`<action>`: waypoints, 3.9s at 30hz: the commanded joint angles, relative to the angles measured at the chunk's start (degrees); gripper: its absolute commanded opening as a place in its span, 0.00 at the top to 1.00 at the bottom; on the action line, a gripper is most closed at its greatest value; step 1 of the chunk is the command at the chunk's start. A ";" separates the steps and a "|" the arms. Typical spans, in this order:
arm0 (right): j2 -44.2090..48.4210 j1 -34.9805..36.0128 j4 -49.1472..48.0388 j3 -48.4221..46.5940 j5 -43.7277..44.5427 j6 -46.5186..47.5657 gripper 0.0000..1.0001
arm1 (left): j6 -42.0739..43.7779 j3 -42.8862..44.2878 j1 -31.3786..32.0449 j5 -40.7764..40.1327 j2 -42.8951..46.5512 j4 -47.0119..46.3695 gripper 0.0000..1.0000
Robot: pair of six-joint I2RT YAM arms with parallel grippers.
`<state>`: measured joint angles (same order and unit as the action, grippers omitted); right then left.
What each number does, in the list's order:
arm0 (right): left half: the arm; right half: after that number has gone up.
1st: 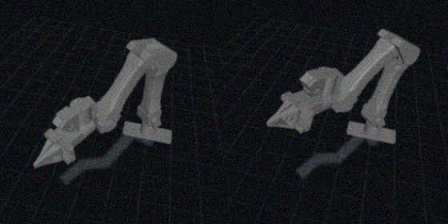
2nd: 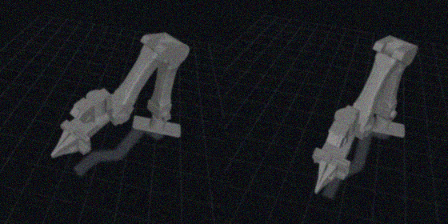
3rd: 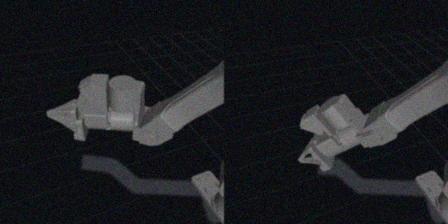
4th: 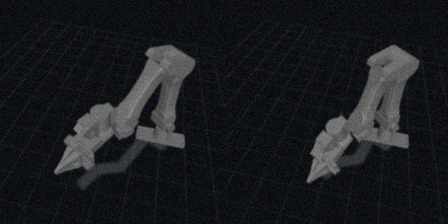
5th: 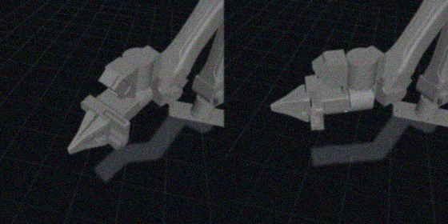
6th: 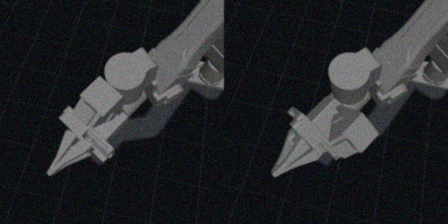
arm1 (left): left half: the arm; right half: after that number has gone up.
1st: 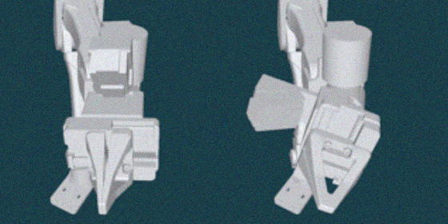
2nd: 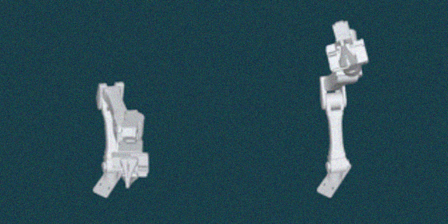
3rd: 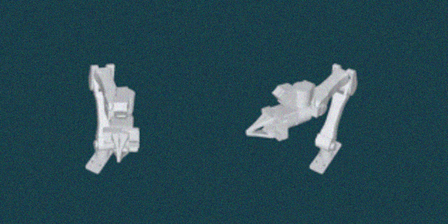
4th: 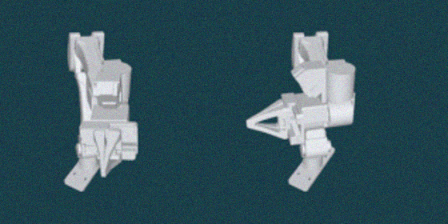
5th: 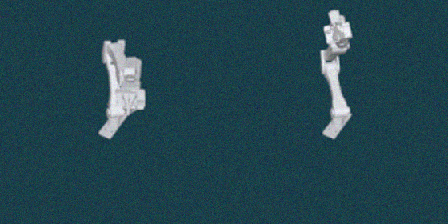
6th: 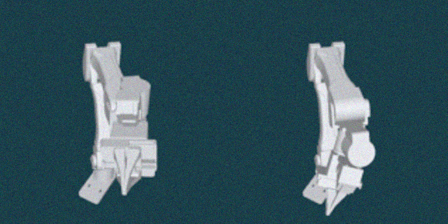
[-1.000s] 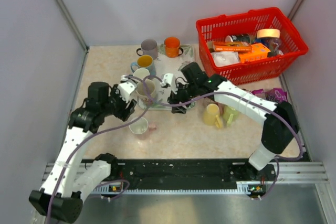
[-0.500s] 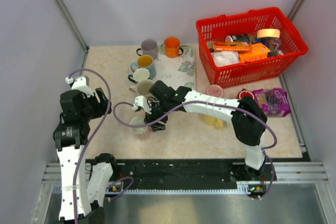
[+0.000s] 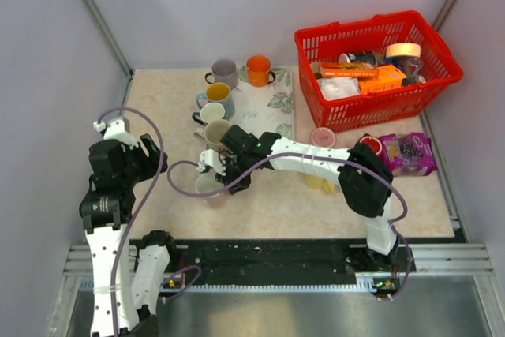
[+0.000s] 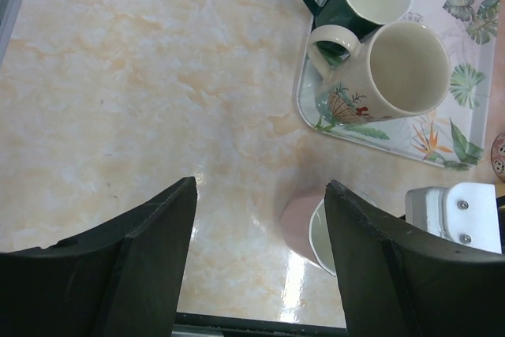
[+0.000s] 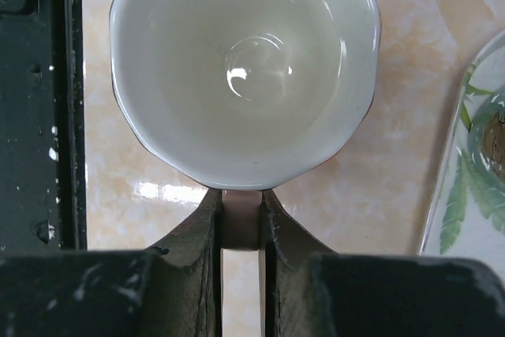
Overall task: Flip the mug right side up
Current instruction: Pick up the cup from the tray, then turn over the cup at the center of the board.
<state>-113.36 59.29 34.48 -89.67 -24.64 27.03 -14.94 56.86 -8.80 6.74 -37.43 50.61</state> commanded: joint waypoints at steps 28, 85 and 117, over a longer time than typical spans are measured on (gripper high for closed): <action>-3.34 -29.66 -0.64 -18.50 0.30 14.91 1.00 | 11.16 5.10 -3.94 23.22 -12.75 -4.99 0.38; -6.54 -30.55 -13.47 -25.85 -1.10 -1.62 0.41 | 5.18 0.71 -14.85 35.62 -11.88 -11.76 0.43; 48.42 -28.44 3.76 39.30 13.14 -0.40 0.28 | 45.53 13.98 2.81 26.66 -20.58 6.61 0.42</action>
<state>-61.73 30.59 42.63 -50.24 -13.65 30.63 28.97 67.83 -11.92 36.49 -57.12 56.31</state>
